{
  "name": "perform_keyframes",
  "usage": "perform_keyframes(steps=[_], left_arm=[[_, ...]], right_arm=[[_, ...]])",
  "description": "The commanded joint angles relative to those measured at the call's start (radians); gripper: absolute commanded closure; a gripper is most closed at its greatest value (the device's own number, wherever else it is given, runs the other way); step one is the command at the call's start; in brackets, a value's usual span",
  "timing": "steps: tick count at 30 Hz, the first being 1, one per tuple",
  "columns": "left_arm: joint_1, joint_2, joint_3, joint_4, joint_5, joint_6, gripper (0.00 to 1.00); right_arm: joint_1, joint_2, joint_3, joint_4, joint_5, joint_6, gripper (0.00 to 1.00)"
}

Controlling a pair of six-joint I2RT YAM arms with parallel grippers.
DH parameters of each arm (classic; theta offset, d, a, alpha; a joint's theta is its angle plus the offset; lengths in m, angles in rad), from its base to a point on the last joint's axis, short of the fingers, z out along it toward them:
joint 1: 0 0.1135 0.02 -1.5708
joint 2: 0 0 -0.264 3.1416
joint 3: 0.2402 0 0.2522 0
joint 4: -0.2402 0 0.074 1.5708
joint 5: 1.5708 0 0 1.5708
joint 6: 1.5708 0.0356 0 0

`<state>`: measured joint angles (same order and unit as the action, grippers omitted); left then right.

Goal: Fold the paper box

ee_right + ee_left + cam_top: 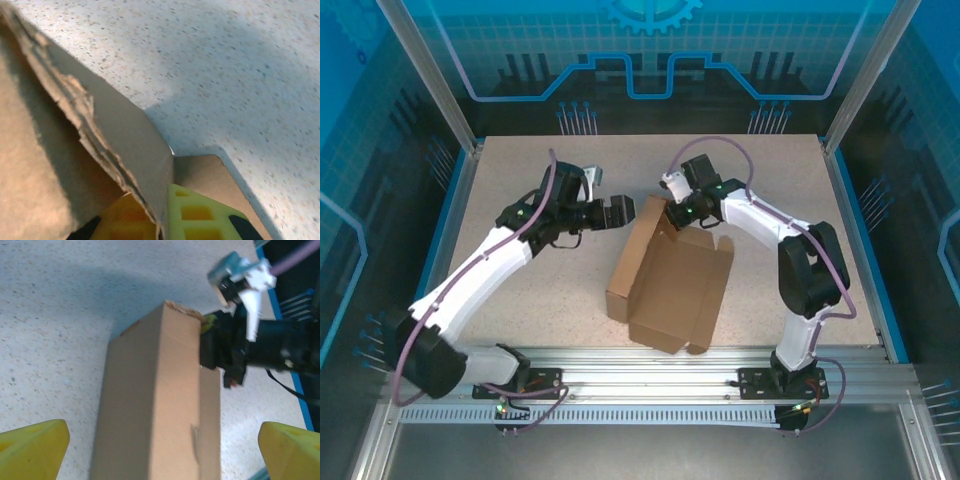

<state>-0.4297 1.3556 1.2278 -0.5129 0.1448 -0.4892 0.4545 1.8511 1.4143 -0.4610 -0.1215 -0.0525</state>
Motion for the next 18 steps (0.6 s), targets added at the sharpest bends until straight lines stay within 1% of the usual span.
perform_keyframes(steps=[1, 2, 7, 12, 18], left_arm=[[0.054, 0.092, 0.042, 0.084, 0.111, 0.009, 0.02], [0.059, 0.118, 0.045, 0.125, 0.114, -0.005, 0.02], [0.059, 0.257, 0.089, 0.217, 0.103, -0.065, 0.02], [0.057, 0.322, 0.079, 0.328, 0.072, -0.156, 0.02], [0.032, 0.398, 0.119, 0.357, 0.053, -0.181, 0.02]], right_arm=[[0.023, 0.03, 0.054, -0.045, -0.033, -0.053, 0.96], [0.027, 0.03, 0.058, -0.047, -0.028, -0.055, 0.96], [0.032, 0.026, 0.063, -0.051, -0.019, -0.06, 0.96], [0.033, 0.02, 0.056, -0.055, -0.01, -0.06, 0.95], [0.033, 0.02, 0.046, -0.043, -0.001, -0.055, 0.95]])
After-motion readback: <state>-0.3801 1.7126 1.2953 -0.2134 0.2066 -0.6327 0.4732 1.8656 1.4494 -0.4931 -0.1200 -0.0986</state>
